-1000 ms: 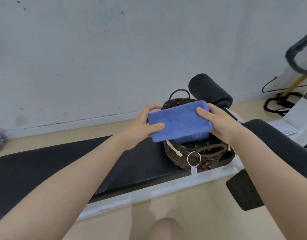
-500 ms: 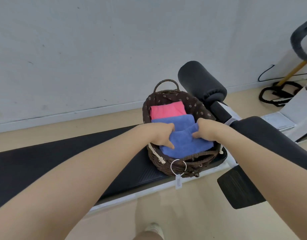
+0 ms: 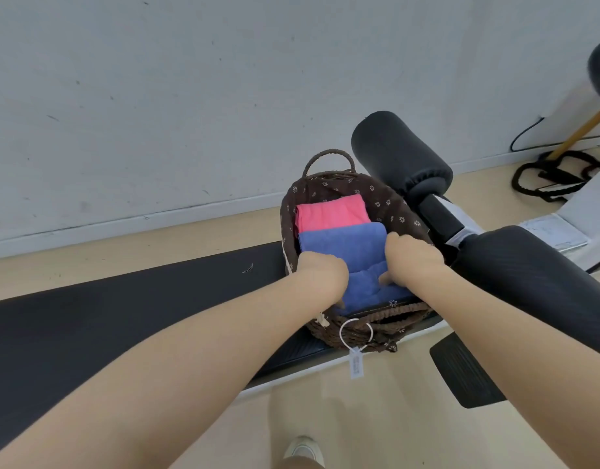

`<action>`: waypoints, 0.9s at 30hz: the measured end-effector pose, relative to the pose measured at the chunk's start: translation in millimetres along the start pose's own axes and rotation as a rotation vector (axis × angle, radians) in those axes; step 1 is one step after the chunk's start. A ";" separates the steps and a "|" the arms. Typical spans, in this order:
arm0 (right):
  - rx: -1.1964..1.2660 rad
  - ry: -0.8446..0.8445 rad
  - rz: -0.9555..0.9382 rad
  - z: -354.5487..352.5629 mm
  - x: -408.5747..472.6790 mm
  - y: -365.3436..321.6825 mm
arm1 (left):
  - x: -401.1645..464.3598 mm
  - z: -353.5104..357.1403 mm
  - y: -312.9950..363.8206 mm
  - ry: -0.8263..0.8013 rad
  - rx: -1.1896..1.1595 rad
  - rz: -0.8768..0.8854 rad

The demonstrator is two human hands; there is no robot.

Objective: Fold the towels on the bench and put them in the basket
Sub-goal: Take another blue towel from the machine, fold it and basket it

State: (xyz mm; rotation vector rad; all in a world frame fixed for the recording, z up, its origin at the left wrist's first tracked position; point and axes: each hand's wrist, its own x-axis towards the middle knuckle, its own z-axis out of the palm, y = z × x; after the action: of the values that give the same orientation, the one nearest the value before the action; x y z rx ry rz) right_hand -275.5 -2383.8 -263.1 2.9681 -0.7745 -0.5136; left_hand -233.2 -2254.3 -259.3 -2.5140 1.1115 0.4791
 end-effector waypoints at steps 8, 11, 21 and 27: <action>0.179 -0.409 -0.468 -22.8 -11.4 3.9 | -15.3 -0.8 -6.3 0.016 -0.175 0.272; 0.082 -0.452 -0.444 -10.5 -5.5 1.3 | -9.1 3.7 -2.4 -0.088 -0.161 0.245; 0.066 -0.542 -0.273 -12.2 -15.8 -3.3 | -28.1 -9.1 8.7 -0.319 -0.029 0.252; -0.115 -0.322 -0.254 -33.6 -38.9 -29.2 | -87.6 18.9 -37.8 0.286 -0.110 0.257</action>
State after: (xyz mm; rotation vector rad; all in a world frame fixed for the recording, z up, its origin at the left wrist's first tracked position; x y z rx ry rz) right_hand -282.8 -2341.3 -222.7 2.9262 -0.3626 -1.0306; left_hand -263.3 -2166.3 -231.0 -2.6049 1.5674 0.2547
